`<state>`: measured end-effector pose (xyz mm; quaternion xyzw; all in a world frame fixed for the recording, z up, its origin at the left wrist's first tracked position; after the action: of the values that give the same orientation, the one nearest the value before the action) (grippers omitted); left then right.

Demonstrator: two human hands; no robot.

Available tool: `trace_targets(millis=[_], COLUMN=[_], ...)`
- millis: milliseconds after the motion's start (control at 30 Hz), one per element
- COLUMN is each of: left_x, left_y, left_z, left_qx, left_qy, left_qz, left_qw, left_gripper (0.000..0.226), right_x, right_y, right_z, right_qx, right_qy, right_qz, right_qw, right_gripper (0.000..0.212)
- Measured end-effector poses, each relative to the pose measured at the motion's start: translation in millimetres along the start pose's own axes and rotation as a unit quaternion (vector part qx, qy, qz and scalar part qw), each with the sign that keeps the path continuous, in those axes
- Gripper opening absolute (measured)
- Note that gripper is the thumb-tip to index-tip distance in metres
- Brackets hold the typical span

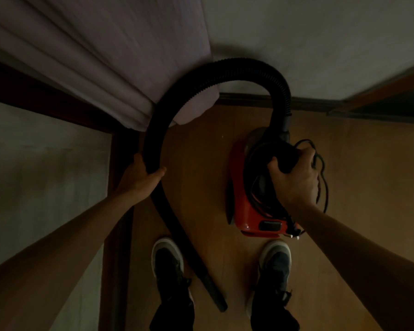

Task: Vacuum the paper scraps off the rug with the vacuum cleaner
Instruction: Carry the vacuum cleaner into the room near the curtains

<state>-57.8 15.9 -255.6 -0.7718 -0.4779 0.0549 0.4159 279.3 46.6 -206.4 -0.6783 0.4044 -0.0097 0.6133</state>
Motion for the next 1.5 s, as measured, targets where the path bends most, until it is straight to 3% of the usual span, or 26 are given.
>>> trace_targets(millis=[233, 433, 833, 900, 1033, 1133, 1267, 1367, 1500], left_x=[-7.8, -6.0, -0.5, 3.2, 23.8, 40.1, 64.4, 84.6, 118.6], left_y=[17.6, 18.3, -15.8, -24.6, -41.0, -58.3, -87.3, -118.6, -165.9], left_z=[14.1, 3.8, -32.8, -42.6, -78.2, -110.5, -163.0, -201.6, -256.4], left_qx=[0.047, 0.068, 0.027, 0.026, 0.041, 0.052, 0.065, 0.080, 0.084], left_qy=[0.005, 0.037, 0.059, 0.065, 0.088, 0.096, 0.102, 0.136, 0.215], left_qz=[-0.058, -0.116, -0.170, -0.176, -0.196, -0.201, -0.186, -0.141, -0.119], left_qw=[0.997, 0.990, 0.983, 0.982, 0.976, 0.974, 0.975, 0.977, 0.966], left_gripper=[0.072, 0.072, 0.075, 0.074, 0.053, 0.069, 0.070, 0.065, 0.058], right_x=[9.9, 13.2, 2.7, -1.8, -11.9, -25.3, -46.1, -63.8, -89.0], right_y=[1.4, 9.4, -4.5, -17.6, -51.9, -87.1, -146.3, -192.0, -255.9], right_z=[2.9, -2.9, -9.9, -13.0, -17.3, -24.2, -34.8, -39.2, -51.3], right_qx=[0.027, 0.033, 0.000, -0.004, -0.014, -0.016, -0.017, -0.015, 0.005], right_qy=[0.023, 0.011, -0.002, -0.002, -0.002, 0.009, 0.002, -0.012, -0.060], right_qz=[0.058, 0.074, 0.066, 0.070, 0.075, 0.086, 0.076, 0.066, 0.075], right_qw=[0.998, 0.997, 0.998, 0.998, 0.997, 0.996, 0.997, 0.998, 0.995], right_gripper=[0.035, 0.036, 0.024, 0.024, 0.035, 0.038, 0.032, 0.038, 0.030])
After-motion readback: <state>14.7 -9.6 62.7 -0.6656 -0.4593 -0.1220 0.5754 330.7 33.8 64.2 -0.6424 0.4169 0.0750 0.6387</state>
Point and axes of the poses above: each hand's wrist, its own z-axis towards the middle knuckle, its own y-axis out of the palm, x = y × z, the point moved 4 cm from there along z, towards the middle knuckle, and after that the axes turned 13 degrees about x, right-handed, at the moved point
